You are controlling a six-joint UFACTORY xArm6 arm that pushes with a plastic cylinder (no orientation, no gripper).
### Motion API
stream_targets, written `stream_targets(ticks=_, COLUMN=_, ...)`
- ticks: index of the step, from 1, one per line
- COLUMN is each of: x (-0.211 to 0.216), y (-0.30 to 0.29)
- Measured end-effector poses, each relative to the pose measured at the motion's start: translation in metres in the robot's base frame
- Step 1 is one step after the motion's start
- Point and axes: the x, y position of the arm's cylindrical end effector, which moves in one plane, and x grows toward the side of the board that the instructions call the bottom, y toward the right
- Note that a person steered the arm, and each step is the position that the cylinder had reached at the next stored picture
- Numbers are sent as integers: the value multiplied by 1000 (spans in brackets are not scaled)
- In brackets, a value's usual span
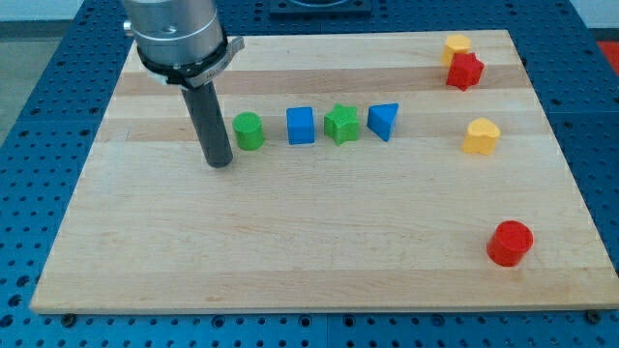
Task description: Move the green circle towards the blue cube
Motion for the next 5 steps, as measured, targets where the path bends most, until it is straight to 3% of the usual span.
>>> stream_targets(ticks=5, x=-31, y=3)
